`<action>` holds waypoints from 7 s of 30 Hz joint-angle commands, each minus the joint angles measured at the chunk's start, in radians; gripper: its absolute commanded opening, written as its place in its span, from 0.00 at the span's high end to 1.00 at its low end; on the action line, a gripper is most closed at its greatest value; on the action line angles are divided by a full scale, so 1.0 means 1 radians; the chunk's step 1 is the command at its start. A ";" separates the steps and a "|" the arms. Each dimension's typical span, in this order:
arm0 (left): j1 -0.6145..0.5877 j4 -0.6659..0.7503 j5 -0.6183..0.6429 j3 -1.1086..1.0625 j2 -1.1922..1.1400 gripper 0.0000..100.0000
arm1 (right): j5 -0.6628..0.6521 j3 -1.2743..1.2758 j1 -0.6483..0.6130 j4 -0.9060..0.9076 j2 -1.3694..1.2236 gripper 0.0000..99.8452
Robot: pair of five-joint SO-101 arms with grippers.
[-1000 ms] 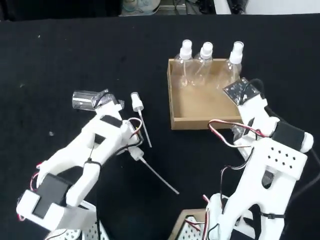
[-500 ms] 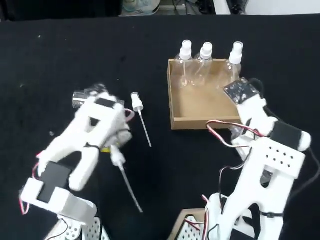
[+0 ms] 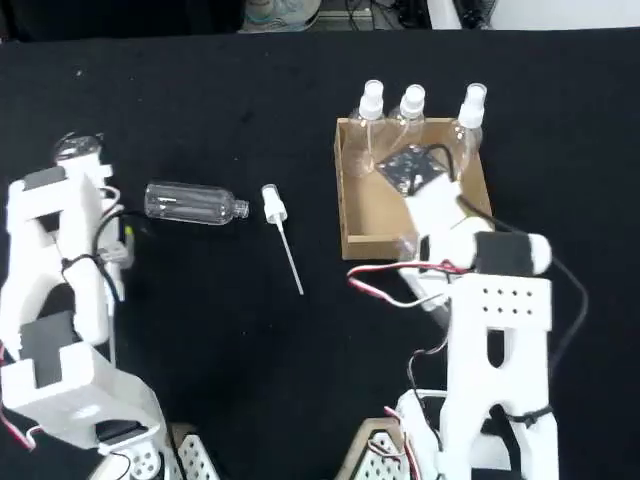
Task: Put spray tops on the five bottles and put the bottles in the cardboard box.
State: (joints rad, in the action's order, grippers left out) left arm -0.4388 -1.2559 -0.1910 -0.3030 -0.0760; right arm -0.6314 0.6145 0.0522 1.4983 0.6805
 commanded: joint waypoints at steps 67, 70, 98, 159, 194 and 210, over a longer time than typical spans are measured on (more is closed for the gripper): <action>-0.526 -0.075 -0.718 0.054 -0.061 0.77 | 0.528 0.512 -0.965 -0.704 0.245 0.99; -0.518 -0.075 -0.813 0.047 -0.063 0.77 | 0.528 0.513 -0.965 -0.701 0.245 0.99; -0.453 -0.192 -0.612 0.133 -0.178 0.97 | 0.529 0.512 -0.967 -0.706 0.246 0.99; 0.404 -0.184 0.396 0.499 0.704 0.97 | 0.689 0.746 -0.907 -1.487 0.251 0.99; 0.522 -0.112 0.390 0.199 0.700 0.97 | 0.689 0.720 -0.907 -1.490 0.252 0.99; 0.527 -0.133 0.396 0.179 0.707 0.97 | 0.689 0.762 -0.908 -1.473 0.401 0.99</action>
State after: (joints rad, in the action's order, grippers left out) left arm 0.0752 -1.4032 0.2064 -0.1358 0.6053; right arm 0.0514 1.3832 -0.8700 0.0376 0.9889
